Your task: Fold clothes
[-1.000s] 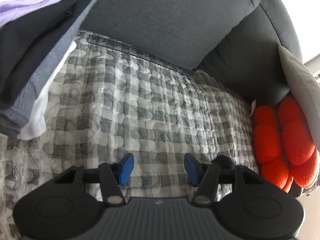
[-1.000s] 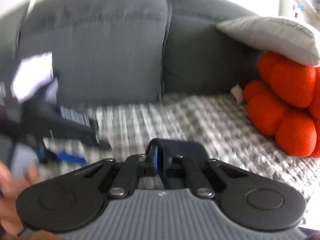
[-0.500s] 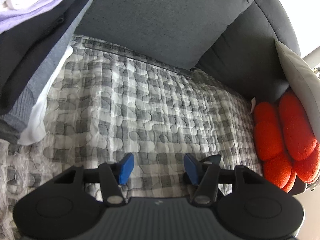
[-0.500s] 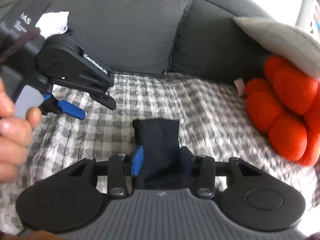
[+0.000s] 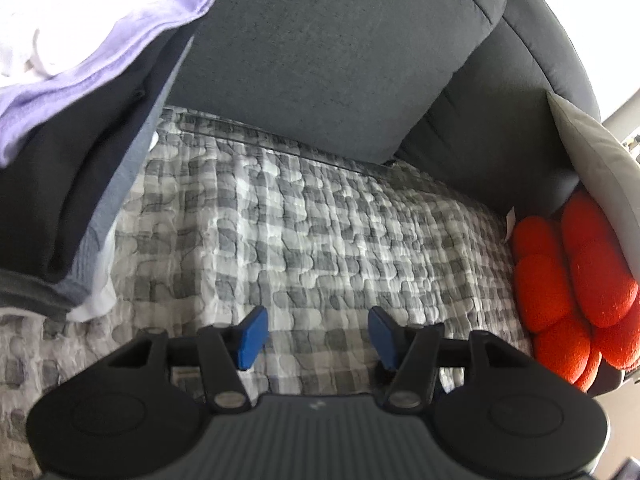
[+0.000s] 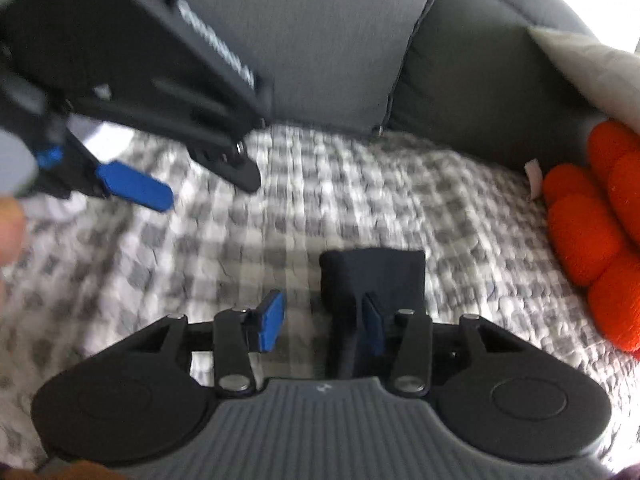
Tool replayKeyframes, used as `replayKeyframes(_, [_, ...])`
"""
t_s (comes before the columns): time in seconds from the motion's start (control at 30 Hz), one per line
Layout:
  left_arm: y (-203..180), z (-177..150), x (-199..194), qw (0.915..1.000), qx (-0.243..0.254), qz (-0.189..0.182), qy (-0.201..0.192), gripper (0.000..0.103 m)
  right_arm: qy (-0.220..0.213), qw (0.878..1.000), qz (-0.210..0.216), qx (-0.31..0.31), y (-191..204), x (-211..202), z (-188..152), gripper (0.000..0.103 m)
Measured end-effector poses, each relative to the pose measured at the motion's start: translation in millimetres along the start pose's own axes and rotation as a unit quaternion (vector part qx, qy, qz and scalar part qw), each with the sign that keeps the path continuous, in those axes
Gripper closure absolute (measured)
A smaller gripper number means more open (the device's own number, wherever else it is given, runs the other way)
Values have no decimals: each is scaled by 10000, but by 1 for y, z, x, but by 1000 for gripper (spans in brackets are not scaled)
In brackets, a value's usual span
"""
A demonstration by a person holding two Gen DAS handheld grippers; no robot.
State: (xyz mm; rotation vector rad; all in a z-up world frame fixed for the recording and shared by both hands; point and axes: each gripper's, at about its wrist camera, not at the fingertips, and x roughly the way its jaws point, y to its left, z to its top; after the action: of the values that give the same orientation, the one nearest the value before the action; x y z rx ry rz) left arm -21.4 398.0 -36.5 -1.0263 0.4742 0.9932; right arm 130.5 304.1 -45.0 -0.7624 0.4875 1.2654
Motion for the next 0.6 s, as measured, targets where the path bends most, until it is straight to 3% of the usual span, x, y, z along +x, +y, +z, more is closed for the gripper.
replayKeyframes(0.03, [-1,0,0,10000,19,10,1,46,77,10000,3,46,-1,2,-1,58])
replayKeyframes(0.1, [0,1,0,10000,10,27,5,46,214,9997,-123,44,0,9,-3,93])
replayKeyframes(0.13, [1,1,1,10000,-16,36,8,46,156,9996,-224,108,-1,9,-4,98])
replayKeyframes(0.2, [3,2,1,10000,-60,43,26,46,-59,9987,-347,377,-6,4,-3,98])
replayKeyframes(0.3, [5,3,-2,9999,-157,-47,52,46,-856,9884,-184,1240,-25,-22,3,98])
replayKeyframes(0.4, [6,4,-9,9997,-206,-119,-63,46,-1862,9545,566,2261,-49,-54,3,98])
replayKeyframes(0.47, [7,5,-12,9996,-209,-91,-135,46,-2140,9358,889,2656,-58,-61,1,98])
replayKeyframes(0.5, [7,5,-12,9996,-221,-69,-149,46,-2057,9361,921,2700,-60,-57,1,98])
replayKeyframes(0.6, [8,5,-13,9996,-211,-31,-163,46,-1355,9582,782,2397,-46,-37,1,93])
